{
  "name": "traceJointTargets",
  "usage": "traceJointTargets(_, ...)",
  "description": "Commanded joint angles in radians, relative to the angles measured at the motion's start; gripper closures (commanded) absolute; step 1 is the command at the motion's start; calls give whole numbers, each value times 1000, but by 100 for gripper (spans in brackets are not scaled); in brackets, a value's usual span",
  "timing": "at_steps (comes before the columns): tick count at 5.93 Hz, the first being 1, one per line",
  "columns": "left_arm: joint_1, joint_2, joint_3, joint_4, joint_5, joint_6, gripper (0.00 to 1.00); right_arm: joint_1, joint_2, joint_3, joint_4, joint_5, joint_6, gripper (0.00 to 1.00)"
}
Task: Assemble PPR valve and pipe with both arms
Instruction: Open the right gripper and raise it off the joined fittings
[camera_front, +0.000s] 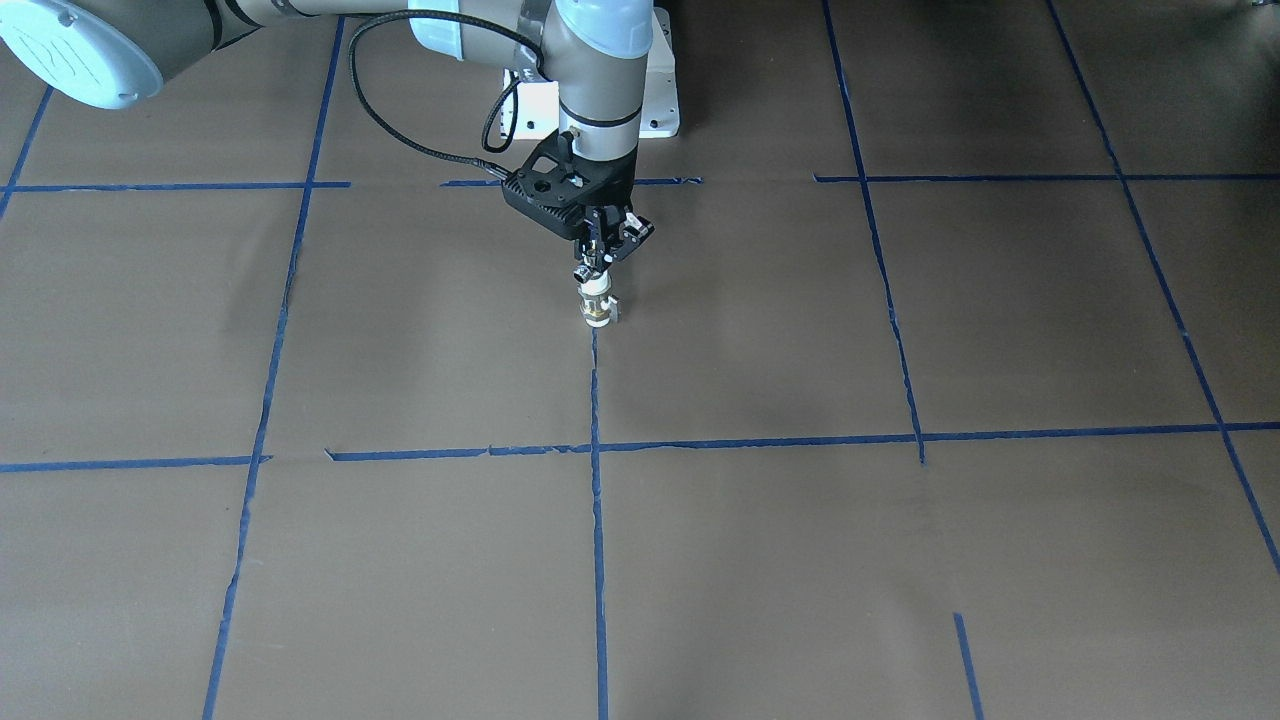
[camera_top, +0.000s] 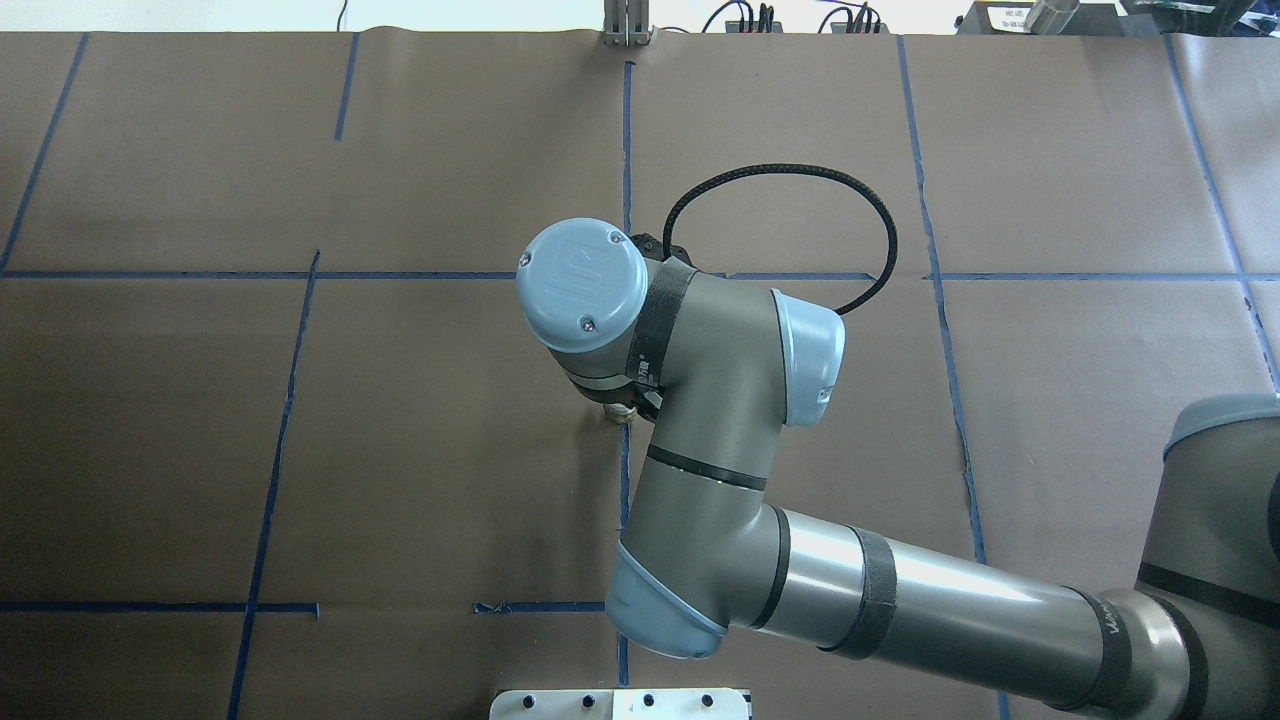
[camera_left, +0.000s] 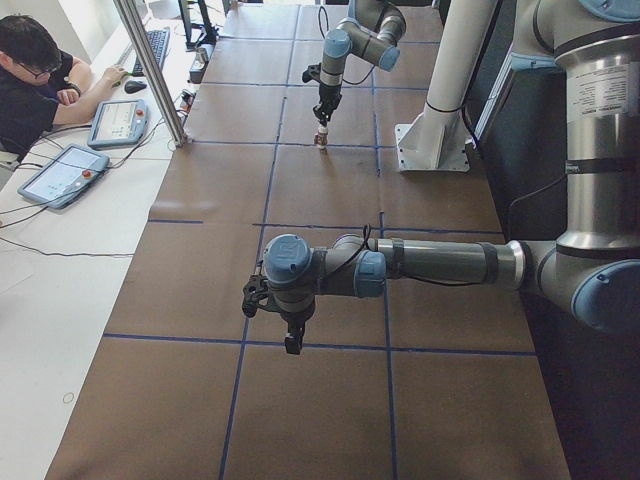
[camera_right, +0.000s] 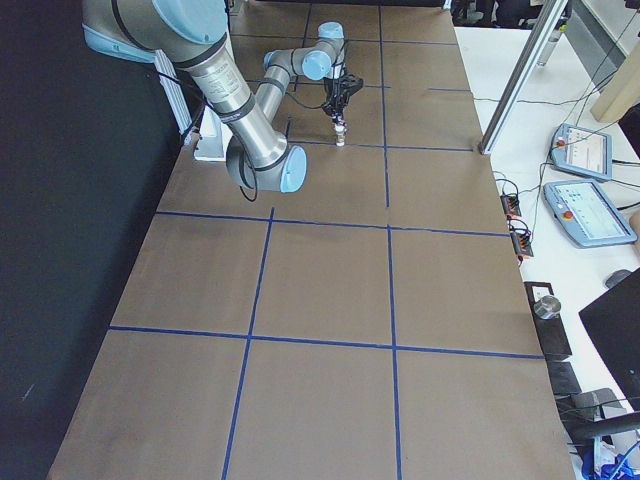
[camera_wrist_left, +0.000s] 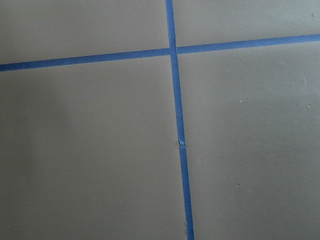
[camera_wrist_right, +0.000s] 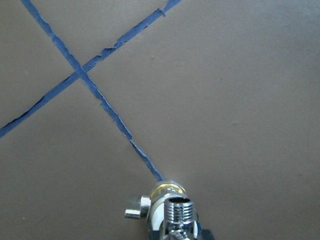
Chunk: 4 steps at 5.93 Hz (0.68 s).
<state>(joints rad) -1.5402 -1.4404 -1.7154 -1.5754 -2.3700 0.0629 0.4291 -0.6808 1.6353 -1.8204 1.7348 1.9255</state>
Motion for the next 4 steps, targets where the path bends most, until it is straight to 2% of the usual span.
traceJointTargets(1,-1,0,0,0,0,0,0,-1,0,-5,3,-6,-2,98)
traceJointTargets(2,0,0,0,0,0,0,0,-1,1,-11,4,-17,-3,90)
traceJointTargets(3,-1,0,-1,0,0,0,0,-1,1,-14,6,-20,-6,77)
traceJointTargets(4,-1,0,-1,0,0,0,0,-1,1,-14,6,-20,-3,46)
